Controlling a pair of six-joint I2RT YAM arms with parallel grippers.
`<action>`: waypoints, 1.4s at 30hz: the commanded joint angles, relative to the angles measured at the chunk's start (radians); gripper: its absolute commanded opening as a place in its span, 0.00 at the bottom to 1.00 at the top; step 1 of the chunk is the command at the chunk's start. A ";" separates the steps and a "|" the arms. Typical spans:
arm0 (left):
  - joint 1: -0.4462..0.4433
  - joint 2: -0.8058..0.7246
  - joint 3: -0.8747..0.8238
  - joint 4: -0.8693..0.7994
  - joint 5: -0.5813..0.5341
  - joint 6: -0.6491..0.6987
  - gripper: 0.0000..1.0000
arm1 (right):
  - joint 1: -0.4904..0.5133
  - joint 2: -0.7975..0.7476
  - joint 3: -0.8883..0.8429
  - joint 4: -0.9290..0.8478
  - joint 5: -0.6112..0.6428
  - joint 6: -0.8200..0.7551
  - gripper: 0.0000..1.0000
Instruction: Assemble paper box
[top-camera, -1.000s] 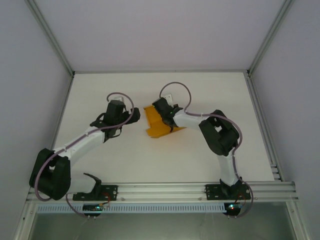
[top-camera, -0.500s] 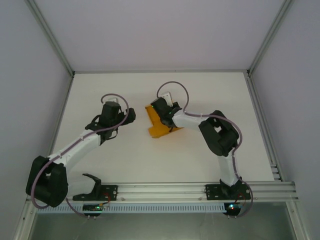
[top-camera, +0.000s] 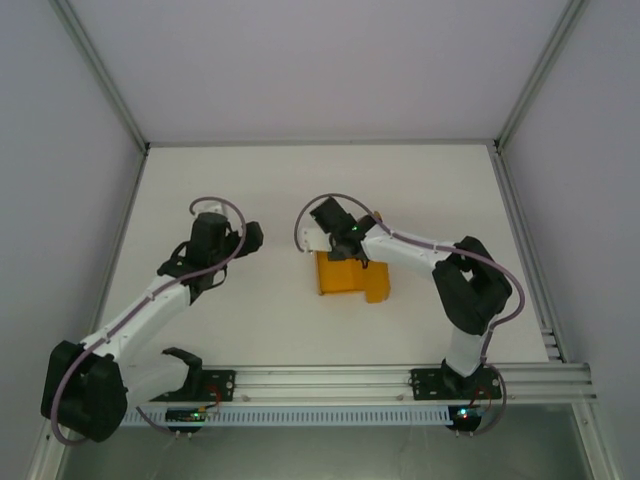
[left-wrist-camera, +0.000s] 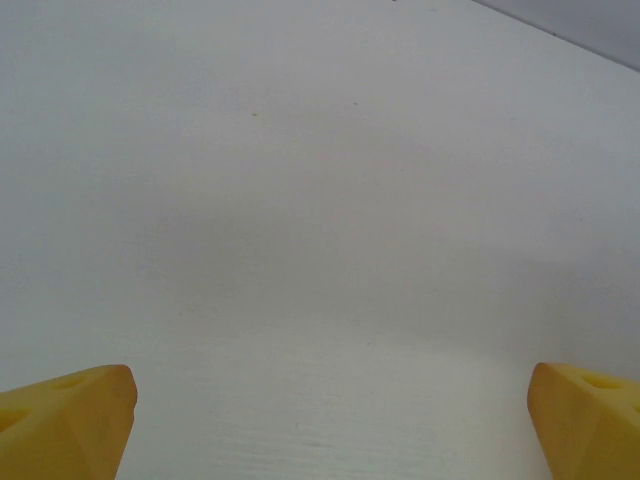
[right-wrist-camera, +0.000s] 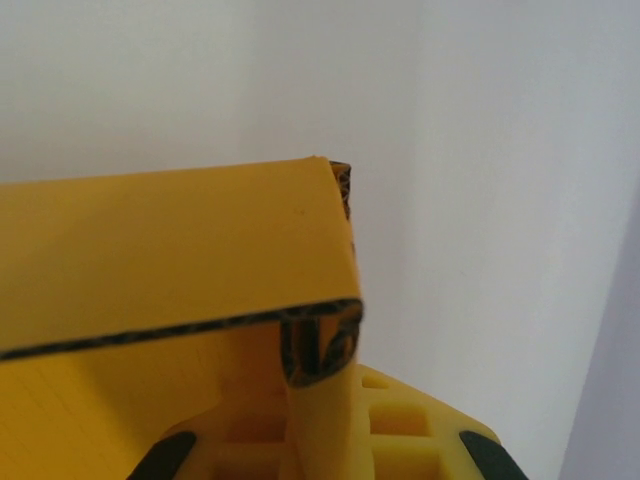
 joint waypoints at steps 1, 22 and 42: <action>0.033 -0.057 -0.016 -0.056 -0.025 0.009 0.99 | 0.036 0.061 0.056 -0.123 -0.102 -0.259 0.00; 0.110 -0.115 -0.060 -0.099 -0.030 -0.029 1.00 | 0.177 0.159 -0.155 0.346 -0.093 -0.472 0.43; 0.082 -0.036 0.031 -0.016 0.216 0.118 0.99 | 0.142 -0.304 0.002 0.113 -0.211 0.109 0.99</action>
